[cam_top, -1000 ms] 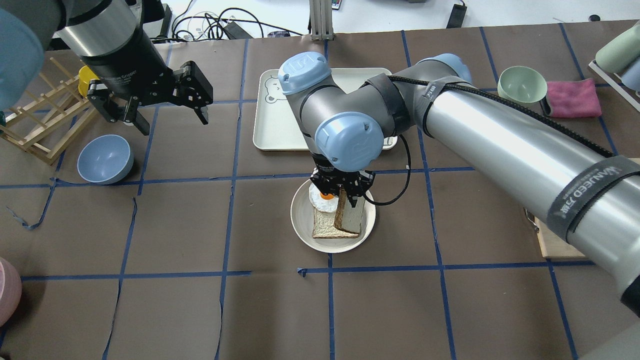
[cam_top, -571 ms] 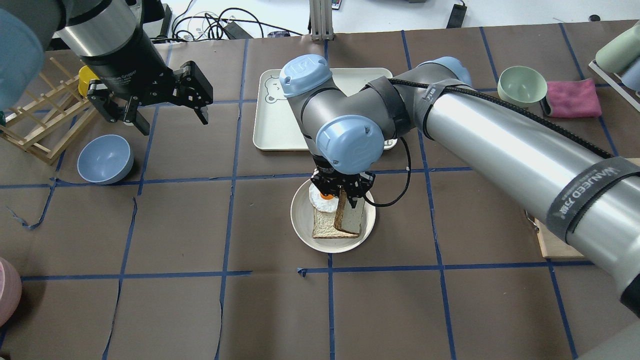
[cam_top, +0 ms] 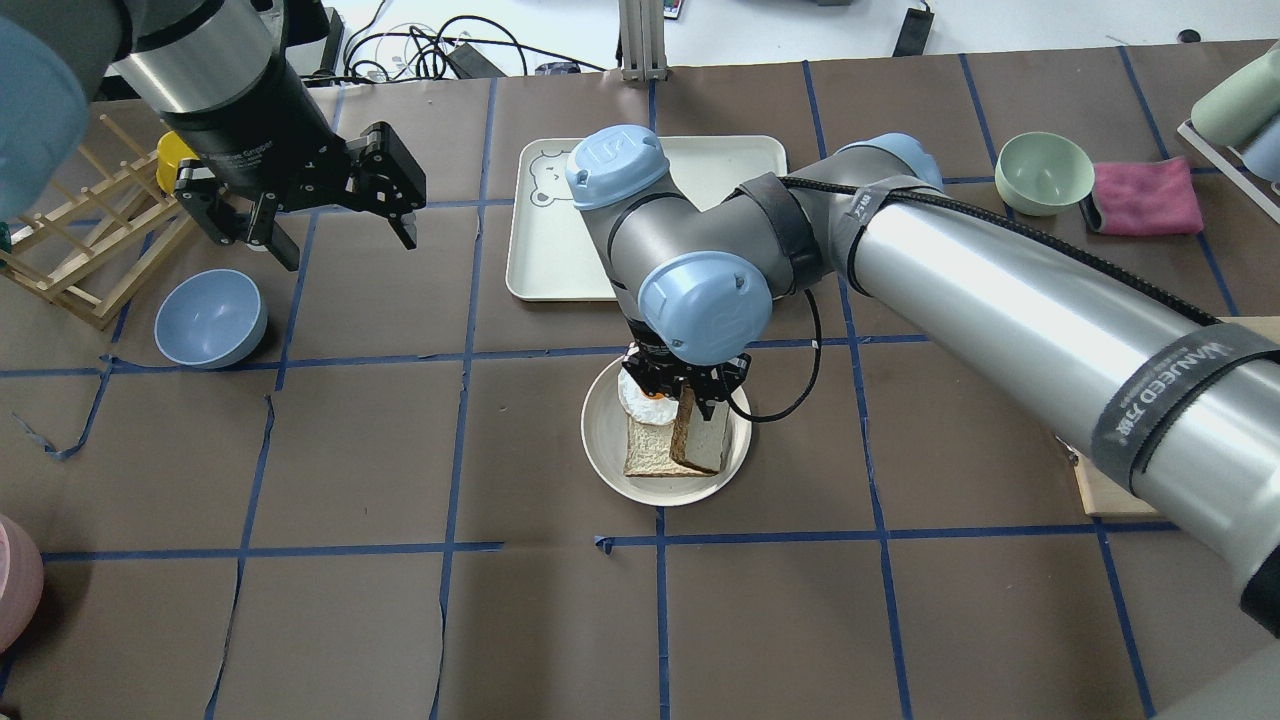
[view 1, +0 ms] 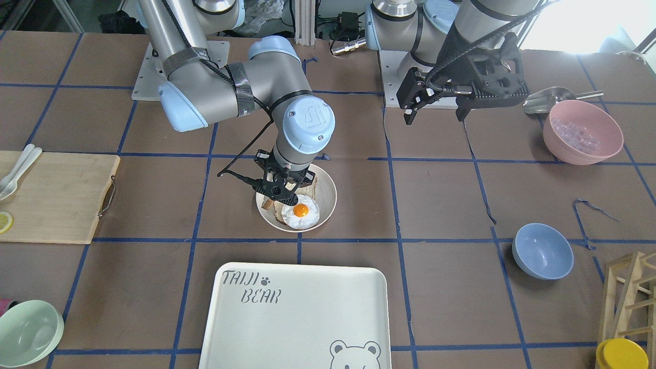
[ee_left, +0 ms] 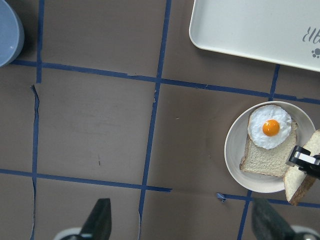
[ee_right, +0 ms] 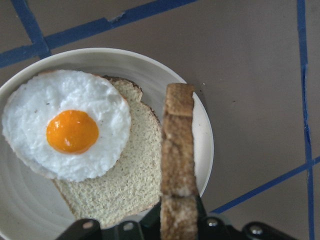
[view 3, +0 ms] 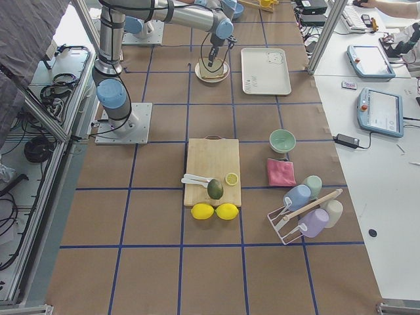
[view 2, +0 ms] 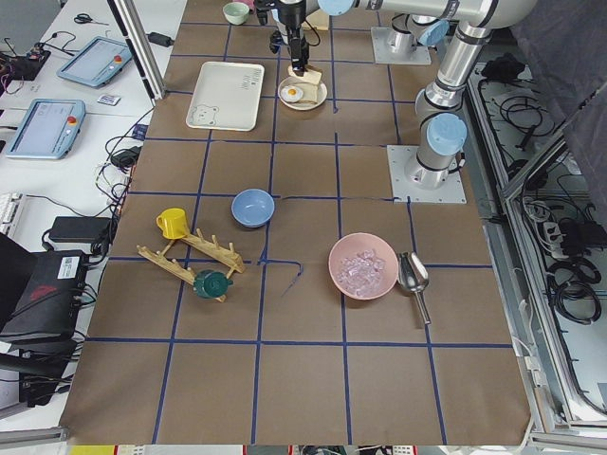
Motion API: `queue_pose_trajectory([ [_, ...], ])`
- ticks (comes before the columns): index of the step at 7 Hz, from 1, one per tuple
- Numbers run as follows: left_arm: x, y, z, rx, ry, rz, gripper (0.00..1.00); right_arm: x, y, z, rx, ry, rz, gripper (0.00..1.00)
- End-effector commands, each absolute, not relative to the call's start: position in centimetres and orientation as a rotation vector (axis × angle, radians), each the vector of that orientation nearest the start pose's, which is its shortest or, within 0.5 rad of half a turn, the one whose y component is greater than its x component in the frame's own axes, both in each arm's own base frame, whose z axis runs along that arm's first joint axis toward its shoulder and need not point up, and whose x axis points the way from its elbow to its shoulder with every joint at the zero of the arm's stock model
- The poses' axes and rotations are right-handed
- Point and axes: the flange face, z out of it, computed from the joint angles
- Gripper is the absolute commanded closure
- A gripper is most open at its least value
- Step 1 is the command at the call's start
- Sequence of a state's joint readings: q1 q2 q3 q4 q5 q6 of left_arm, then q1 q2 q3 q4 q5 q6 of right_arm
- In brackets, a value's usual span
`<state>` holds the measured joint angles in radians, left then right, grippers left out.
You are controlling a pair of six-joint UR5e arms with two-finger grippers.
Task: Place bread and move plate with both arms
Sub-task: 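Lower the bread slice onto the fried egg and open the right gripper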
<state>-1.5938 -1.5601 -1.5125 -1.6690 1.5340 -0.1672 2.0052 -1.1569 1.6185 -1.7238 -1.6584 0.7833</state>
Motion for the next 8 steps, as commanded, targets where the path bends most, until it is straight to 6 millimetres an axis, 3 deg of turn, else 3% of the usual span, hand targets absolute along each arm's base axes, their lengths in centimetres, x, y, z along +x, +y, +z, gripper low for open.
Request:
queue_pose_trajectory([
  [1,-14.8,-48.0,51.2,-0.230,3.167,0.052,0.00,36.4,-48.4,25.6,0.591,3.278,0.303,0.60],
  [4,-14.8,-48.0,51.2,-0.230,3.167,0.052,0.00,36.6,-48.3,26.0,0.632,3.257,0.296,0.55],
  [6,-14.8,-48.0,51.2,-0.229,3.165,0.051,0.00,36.4,-48.0,27.4,0.619,3.250,0.271,0.54],
  [8,-14.8,-48.0,51.2,-0.229,3.165,0.051,0.00,36.3,-47.8,29.5,0.607,3.234,0.217,0.42],
])
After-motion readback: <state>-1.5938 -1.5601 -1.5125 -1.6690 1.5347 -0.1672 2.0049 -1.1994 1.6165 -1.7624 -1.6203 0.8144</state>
